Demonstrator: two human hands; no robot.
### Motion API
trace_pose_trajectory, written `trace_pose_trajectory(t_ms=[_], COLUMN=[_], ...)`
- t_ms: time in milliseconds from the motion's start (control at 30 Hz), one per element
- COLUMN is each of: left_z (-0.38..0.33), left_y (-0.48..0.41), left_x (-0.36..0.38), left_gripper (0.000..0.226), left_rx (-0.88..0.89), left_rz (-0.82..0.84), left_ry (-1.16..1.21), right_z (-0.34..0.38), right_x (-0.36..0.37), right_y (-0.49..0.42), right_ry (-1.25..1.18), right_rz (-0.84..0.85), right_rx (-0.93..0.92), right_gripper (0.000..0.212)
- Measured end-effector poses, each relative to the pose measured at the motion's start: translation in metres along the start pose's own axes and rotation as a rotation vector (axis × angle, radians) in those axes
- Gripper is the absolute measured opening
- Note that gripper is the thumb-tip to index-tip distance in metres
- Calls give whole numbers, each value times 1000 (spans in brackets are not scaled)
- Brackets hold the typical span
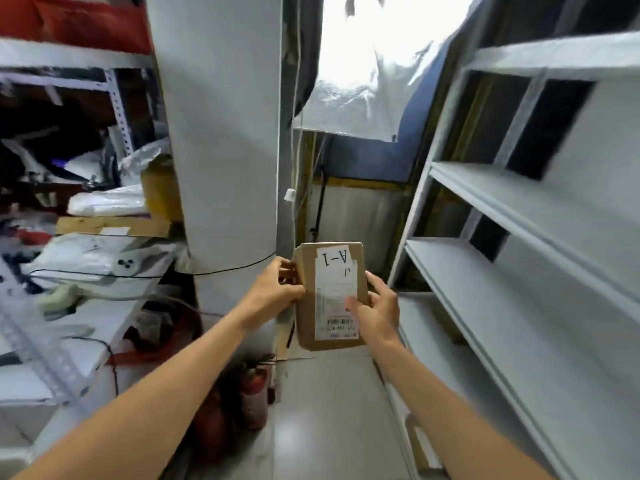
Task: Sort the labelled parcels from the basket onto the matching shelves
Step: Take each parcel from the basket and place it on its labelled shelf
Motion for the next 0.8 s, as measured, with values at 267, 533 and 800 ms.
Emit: trace_pose_trajectory(t_ms=[267, 533, 800], left_z=[-55, -108, -143], left_y=[-63, -49, 8], left_x=[76, 179, 284], left_gripper=[43, 46, 43], left_rx=[249, 581, 756], left_rz=[150, 409, 631], left_ry=[-342, -677, -703], right_z=[34, 66, 86], right_x=[-109, -203, -263], right_y=[-6, 43, 140], right_ry=[149, 217, 338], right_rz=[-480, -915, -1202], right_rx=[-83, -137, -155], right_gripper=[44, 51, 49])
Point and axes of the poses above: each hand's wrist, its own y-axis away from the middle knuckle, its own x-axis out of the palm, z = x × y, the point moved 6 cm from there along -y, towards the middle knuckle, and after that the axes turned 8 degrees about -x, right-handed, at the moved point
